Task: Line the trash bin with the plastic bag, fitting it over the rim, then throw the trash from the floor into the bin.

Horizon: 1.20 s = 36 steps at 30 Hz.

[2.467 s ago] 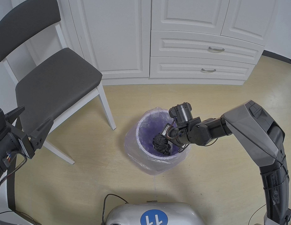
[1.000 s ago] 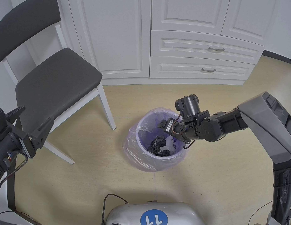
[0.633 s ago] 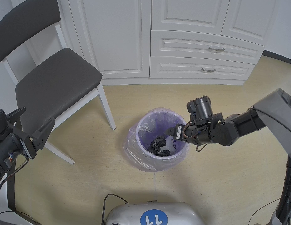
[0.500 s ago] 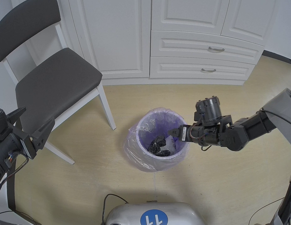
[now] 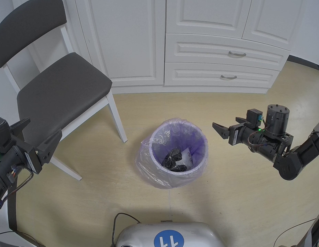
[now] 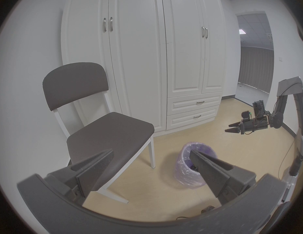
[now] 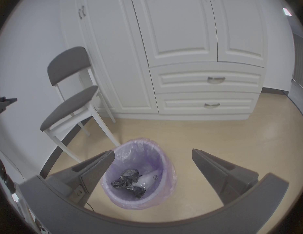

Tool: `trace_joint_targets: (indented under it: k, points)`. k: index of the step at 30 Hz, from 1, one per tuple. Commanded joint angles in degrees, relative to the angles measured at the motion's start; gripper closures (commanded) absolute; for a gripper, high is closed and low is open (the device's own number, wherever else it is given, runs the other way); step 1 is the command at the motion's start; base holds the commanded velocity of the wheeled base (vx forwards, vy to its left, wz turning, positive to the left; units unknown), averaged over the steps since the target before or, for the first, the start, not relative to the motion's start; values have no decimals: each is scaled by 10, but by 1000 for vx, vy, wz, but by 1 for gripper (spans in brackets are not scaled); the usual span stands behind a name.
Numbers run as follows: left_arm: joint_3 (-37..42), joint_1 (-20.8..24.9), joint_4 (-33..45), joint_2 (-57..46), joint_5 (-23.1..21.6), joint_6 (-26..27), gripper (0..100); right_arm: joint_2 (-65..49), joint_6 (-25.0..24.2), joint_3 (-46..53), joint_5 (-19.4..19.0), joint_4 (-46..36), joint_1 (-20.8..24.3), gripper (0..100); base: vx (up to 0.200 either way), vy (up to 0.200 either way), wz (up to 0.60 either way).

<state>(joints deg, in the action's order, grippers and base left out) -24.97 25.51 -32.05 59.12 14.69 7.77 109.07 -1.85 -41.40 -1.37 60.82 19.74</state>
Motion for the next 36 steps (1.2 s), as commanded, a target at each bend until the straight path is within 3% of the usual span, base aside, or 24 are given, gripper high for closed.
trace_joint_targets:
  k: [1,8,15,21,23,28,36]
  points:
    - [-1,-7,0,14,1,-2,0,-12,8,33,-24,29,-37,0,0,0,0]
    - [3,-80,-29,84,0,-7,0,-2,61,39,-24,34,-80,0,0,0,0]
    - [19,-128,-122,142,-3,-19,0,-2,65,36,-23,34,-103,0,0,0,0]
    - [25,-149,-160,165,-4,-20,0,-3,74,43,-24,34,-126,0,0,0,0]
    - [32,-150,-175,166,-5,-19,0,-3,106,71,-29,40,-142,0,0,0,0]
    - [40,-151,-188,166,-5,-18,0,-3,152,136,-43,113,-146,0,0,0,0]
    - [78,-168,-232,129,-5,-17,0,-1,150,307,-43,292,-146,0,0,0,0]
